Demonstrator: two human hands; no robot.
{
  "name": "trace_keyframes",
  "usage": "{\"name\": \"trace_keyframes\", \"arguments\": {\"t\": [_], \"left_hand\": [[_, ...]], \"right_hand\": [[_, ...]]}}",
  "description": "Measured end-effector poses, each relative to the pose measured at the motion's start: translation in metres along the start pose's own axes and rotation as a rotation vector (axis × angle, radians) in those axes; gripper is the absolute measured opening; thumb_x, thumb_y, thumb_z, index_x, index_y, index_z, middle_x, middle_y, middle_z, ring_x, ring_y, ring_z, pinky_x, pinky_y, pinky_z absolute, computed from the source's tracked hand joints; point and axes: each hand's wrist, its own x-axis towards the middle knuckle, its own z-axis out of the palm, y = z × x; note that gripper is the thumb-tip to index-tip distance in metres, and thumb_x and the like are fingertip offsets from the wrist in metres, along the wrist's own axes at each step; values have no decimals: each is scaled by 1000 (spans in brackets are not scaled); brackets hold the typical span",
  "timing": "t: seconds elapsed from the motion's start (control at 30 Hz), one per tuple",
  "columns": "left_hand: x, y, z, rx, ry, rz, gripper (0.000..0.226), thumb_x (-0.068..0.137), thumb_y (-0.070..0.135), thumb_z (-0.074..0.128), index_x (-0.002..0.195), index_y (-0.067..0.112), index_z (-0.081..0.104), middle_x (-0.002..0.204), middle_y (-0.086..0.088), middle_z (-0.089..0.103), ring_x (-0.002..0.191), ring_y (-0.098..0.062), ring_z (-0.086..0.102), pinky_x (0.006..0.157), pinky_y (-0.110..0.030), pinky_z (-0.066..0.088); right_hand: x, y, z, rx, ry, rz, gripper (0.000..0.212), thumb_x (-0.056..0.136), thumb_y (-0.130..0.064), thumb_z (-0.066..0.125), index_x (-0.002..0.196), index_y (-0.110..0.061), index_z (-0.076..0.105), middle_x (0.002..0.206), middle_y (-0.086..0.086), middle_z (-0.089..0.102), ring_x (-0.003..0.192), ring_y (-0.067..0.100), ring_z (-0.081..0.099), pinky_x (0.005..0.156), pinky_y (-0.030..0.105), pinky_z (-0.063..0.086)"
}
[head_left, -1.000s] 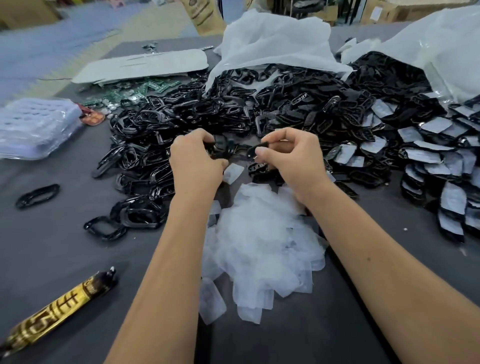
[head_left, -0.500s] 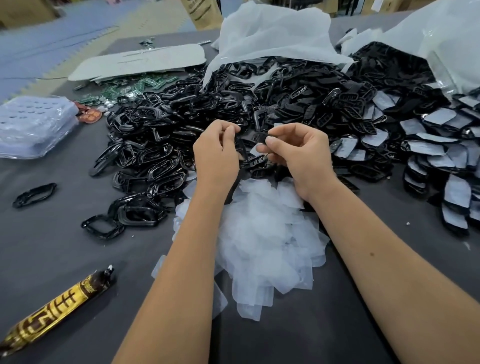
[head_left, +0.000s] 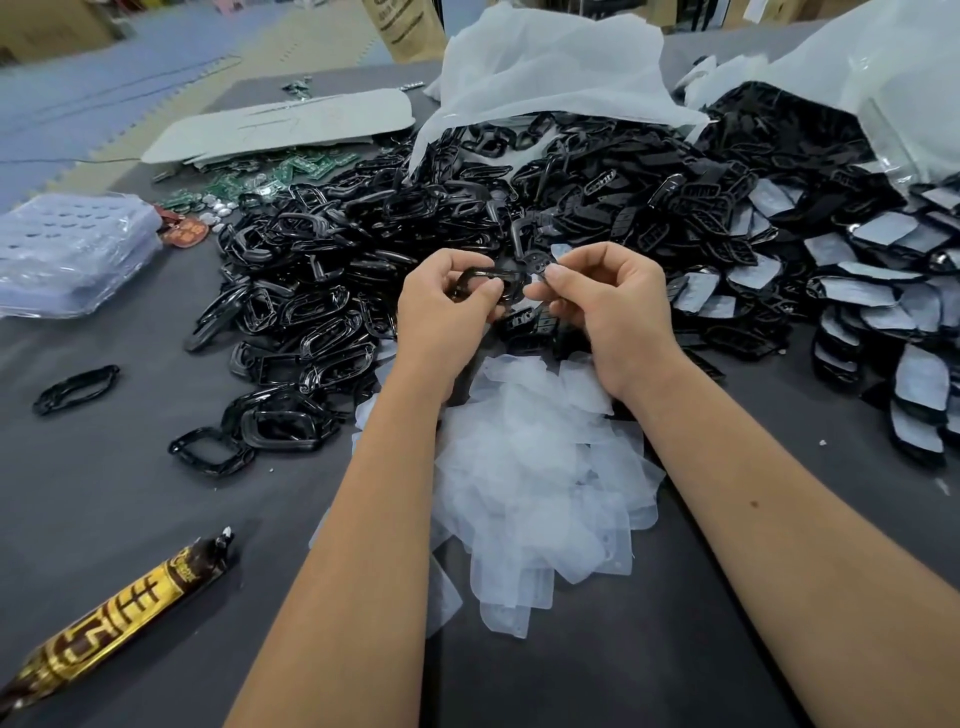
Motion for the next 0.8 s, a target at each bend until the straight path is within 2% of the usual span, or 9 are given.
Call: {"name": "trace_keyframes", "arguments": {"t": [0.13,0.3,0.4,0.47,0.53,0.6,0.7,0.8], "left_hand": [[0,3,0,-126,-10,-33,18,97,-3,63,107,9,72,93,-9,74,73,-14,74,74,-26,59],[-1,3,0,-224,-20,-61,20,97,-8,61,109,5,70,95,-12,71,84,-20,75,75,-22,59],[0,1,-1,-206,-45,-41,27,93,-10,66,113,9,70,88,-6,69,80,-21,77,77,-24,60],[1,0,-1,-193,-113,-12,42,89,-15,64,119,13,70,86,-6,64,83,-25,77,83,-31,61],[1,-1,-1,-152,-195,28,57,83,-18,60,124,21,70,88,-7,55,80,-20,73,84,-32,61],[0,0,0,-80,-245,75,64,81,-15,57,124,28,73,89,-6,50,77,-13,66,82,-31,61],[-2,0,1,-3,-273,127,55,86,-5,61,121,35,74,86,-6,57,75,-15,68,83,-39,63],[-3,-2,3,6,-222,130,31,97,3,61,119,21,73,87,0,72,73,-18,74,78,-37,62]], "right_hand": [[1,2,0,7,3,-11,12,94,7,67,102,0,65,86,16,72,81,24,78,65,25,56],[3,2,-2,34,-3,-14,38,94,13,59,123,-9,69,92,4,61,78,21,76,69,23,56],[3,2,-1,26,-24,-8,43,94,16,56,122,-12,72,86,1,57,75,18,74,70,22,56],[3,3,-1,-7,-52,-17,41,94,16,56,119,-12,74,81,0,59,74,16,72,71,22,55],[3,2,-1,-50,-81,-30,38,95,14,55,115,-11,75,79,3,66,75,15,72,71,22,55],[2,2,0,-64,-95,-35,36,95,14,55,112,-11,76,77,3,71,77,15,73,72,23,56],[1,1,0,-61,-105,-40,34,96,14,57,110,-10,76,78,4,72,80,20,74,75,26,58],[0,1,0,-44,-110,-46,30,95,14,59,112,-7,73,81,4,64,80,21,75,76,26,59]]}}
